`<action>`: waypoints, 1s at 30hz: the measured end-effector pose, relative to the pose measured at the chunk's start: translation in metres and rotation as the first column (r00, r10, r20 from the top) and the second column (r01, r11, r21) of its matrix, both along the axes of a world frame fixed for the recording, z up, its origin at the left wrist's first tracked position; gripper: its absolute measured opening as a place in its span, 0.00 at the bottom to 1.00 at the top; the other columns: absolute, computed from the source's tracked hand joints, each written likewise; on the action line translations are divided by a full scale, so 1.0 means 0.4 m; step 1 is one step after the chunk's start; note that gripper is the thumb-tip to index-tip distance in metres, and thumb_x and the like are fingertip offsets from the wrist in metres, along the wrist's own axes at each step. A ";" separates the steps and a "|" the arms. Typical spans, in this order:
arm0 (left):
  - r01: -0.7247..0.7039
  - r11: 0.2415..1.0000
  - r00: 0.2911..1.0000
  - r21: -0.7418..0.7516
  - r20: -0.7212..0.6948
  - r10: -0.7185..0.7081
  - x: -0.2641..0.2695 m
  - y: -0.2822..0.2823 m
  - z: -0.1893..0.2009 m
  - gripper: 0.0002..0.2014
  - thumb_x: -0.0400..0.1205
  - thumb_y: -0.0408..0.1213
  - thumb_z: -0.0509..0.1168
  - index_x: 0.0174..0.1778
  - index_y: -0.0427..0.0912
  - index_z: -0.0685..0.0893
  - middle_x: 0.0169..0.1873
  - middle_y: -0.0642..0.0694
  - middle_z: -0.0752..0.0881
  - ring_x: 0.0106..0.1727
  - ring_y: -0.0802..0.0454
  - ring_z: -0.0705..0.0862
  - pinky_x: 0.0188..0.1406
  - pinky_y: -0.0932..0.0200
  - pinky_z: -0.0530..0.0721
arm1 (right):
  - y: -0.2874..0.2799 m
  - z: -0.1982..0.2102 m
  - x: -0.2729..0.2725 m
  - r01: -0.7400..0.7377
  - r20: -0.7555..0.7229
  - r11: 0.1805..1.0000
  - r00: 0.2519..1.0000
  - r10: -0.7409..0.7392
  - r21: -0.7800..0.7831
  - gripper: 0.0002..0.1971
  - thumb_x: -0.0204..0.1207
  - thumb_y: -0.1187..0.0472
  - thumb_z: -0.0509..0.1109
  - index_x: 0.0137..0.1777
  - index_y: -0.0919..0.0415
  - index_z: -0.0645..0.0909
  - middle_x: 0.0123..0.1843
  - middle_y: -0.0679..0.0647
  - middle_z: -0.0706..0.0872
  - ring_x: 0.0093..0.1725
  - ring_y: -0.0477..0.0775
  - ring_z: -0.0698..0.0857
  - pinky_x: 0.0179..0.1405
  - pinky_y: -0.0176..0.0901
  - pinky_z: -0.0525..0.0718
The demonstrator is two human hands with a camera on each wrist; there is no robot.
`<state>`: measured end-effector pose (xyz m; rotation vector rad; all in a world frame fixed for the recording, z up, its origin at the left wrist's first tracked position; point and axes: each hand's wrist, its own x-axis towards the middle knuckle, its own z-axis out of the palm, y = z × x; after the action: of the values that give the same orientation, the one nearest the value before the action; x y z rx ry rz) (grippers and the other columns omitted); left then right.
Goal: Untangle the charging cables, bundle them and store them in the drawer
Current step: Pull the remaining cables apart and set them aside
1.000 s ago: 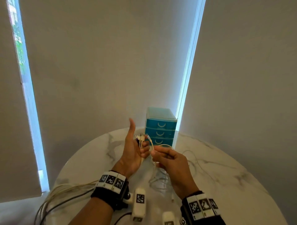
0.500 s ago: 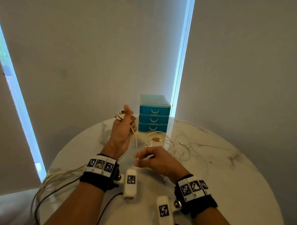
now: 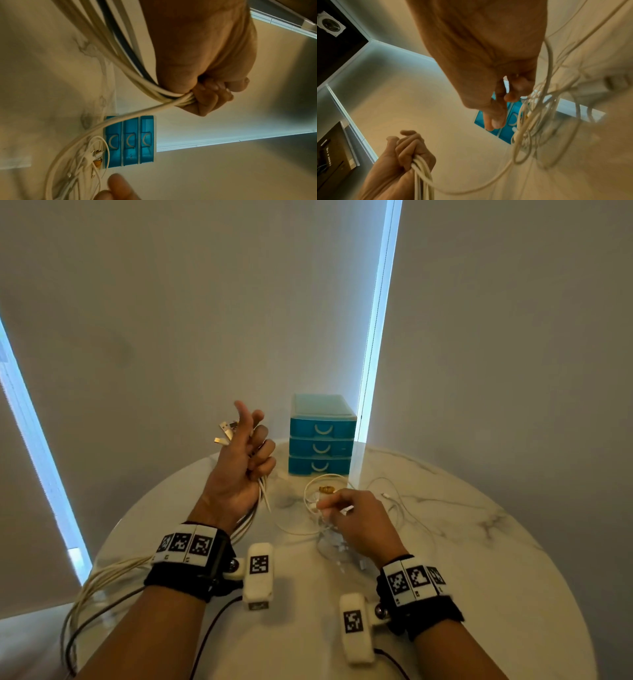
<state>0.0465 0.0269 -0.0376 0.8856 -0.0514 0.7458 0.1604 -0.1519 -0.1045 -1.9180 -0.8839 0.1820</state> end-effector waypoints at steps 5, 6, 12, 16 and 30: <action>-0.031 0.999 0.996 -0.038 0.082 0.034 -0.001 0.007 0.002 0.20 0.93 0.62 0.55 0.47 0.51 0.81 0.26 0.55 0.61 0.21 0.60 0.60 0.16 0.68 0.58 | 0.017 -0.007 -0.008 -0.207 -0.017 0.929 0.977 0.212 -0.307 0.18 0.78 0.52 0.84 0.66 0.36 0.90 0.75 0.40 0.81 0.69 0.47 0.82 0.63 0.39 0.78; -0.029 0.998 0.993 -0.056 0.117 0.035 -0.002 0.015 0.001 0.21 0.92 0.63 0.55 0.46 0.51 0.81 0.26 0.55 0.62 0.21 0.60 0.60 0.16 0.68 0.58 | 0.024 -0.014 -0.016 -0.209 -0.031 0.901 0.976 0.214 -0.381 0.18 0.76 0.50 0.85 0.65 0.37 0.91 0.77 0.43 0.79 0.72 0.49 0.81 0.67 0.44 0.79; -0.089 0.996 0.995 0.013 0.035 0.089 -0.010 0.024 -0.001 0.17 0.88 0.62 0.66 0.44 0.52 0.81 0.26 0.56 0.63 0.22 0.60 0.60 0.16 0.67 0.59 | 0.021 -0.008 -0.017 0.042 0.053 0.995 0.998 -0.038 -0.085 0.02 0.80 0.53 0.83 0.51 0.46 0.95 0.63 0.44 0.87 0.58 0.42 0.85 0.54 0.29 0.82; 0.022 0.918 0.949 0.396 -0.296 0.105 -0.001 0.010 -0.015 0.11 0.82 0.50 0.78 0.41 0.50 0.86 0.27 0.53 0.68 0.27 0.57 0.61 0.22 0.63 0.56 | -0.007 0.014 0.022 0.215 0.141 0.945 0.956 -0.255 0.248 0.06 0.77 0.52 0.85 0.53 0.42 0.96 0.56 0.40 0.86 0.58 0.42 0.85 0.60 0.39 0.80; -0.108 0.738 0.835 0.666 -0.342 0.431 0.024 -0.054 -0.029 0.11 0.88 0.41 0.73 0.55 0.36 0.92 0.17 0.58 0.82 0.18 0.67 0.77 0.21 0.76 0.72 | -0.034 0.020 0.075 0.335 0.213 0.923 0.903 -0.372 0.190 0.18 0.79 0.58 0.82 0.67 0.44 0.90 0.66 0.51 0.85 0.68 0.60 0.81 0.60 0.42 0.69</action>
<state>0.0561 0.0053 -0.0493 1.7431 0.3052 0.7796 0.1903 -0.1655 -0.0964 -1.9484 -0.6673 -0.3396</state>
